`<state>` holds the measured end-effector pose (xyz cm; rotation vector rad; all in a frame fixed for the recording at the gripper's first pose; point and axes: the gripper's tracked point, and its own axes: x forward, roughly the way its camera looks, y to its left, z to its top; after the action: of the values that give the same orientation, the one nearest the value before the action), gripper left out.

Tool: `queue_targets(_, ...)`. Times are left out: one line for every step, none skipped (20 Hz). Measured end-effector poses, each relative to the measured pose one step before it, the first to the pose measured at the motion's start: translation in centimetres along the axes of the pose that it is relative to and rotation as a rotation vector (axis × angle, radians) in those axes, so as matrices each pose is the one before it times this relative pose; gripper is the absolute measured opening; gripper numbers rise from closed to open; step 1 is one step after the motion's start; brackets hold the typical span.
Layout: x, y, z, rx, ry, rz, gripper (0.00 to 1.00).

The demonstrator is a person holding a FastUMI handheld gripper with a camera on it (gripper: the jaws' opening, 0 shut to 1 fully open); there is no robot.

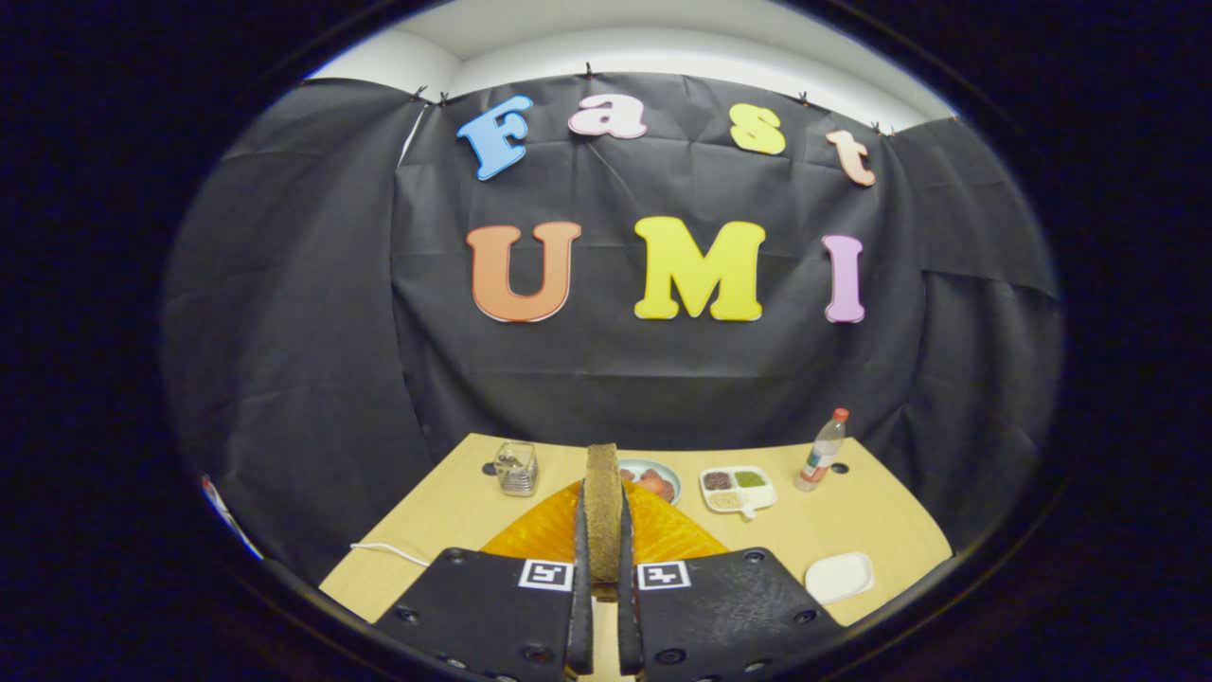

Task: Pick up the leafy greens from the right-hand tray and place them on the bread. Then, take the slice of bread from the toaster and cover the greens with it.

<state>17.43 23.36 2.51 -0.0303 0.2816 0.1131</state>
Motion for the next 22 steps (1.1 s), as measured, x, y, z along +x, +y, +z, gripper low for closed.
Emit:
queue_targets(-0.050,-0.849,-0.585,-0.00109,-0.00936,-0.01491,0.10)
queue_targets(0.082,-0.767,-0.664,0.00062,0.00137,-0.01034,0.10)
queue_targets(0.199,-0.790,-0.879,0.00186,0.00500,-0.01194,0.10)
queue_targets(0.320,-0.874,-0.868,-0.00015,0.00709,-0.01523,0.10)
queue_targets(0.498,-0.757,-1.127,0.00174,0.01479,-0.01519,0.10)
queue_targets(0.458,-0.705,-1.180,0.00886,0.01587,-0.00839,0.10)
queue_targets(0.564,-0.596,-1.240,0.00679,0.01676,-0.00485,0.10)
queue_targets(0.744,-0.747,-1.458,0.00575,0.02402,-0.00472,0.10)
queue_targets(0.513,-0.643,-1.249,0.00816,0.02308,-0.00456,0.10)
queue_targets(0.683,-0.681,-1.491,0.01547,0.02752,-0.00486,0.10)
queue_targets(0.601,-0.816,-1.543,0.02010,0.03201,-0.00334,0.10)
queue_targets(0.609,-0.675,-1.218,0.02391,0.02402,-0.00106,0.10)
queue_targets(0.635,-0.765,-0.985,0.02238,0.01967,-0.00481,0.10)
queue_targets(0.625,-0.858,-0.998,0.01967,0.01709,-0.00879,0.10)
queue_targets(0.715,-1.013,-0.951,0.01679,0.01725,-0.01292,0.10)
queue_targets(0.560,-0.549,-0.886,0.01380,0.01761,0.00125,0.10)
queue_targets(0.594,-0.362,-0.753,0.01599,0.01580,0.00773,0.10)
queue_targets(0.383,-0.239,-0.716,0.03030,0.01821,0.02004,0.10)
queue_targets(0.112,0.058,-0.451,0.02899,0.01251,0.02730,0.10)
queue_targets(0.084,-0.160,-0.448,0.03422,0.00952,0.03151,0.10)
queue_targets(0.252,-0.480,-0.387,0.02537,0.01051,0.01727,0.10)
queue_targets(0.128,-0.608,-0.335,0.02396,0.01060,0.01354,0.10)
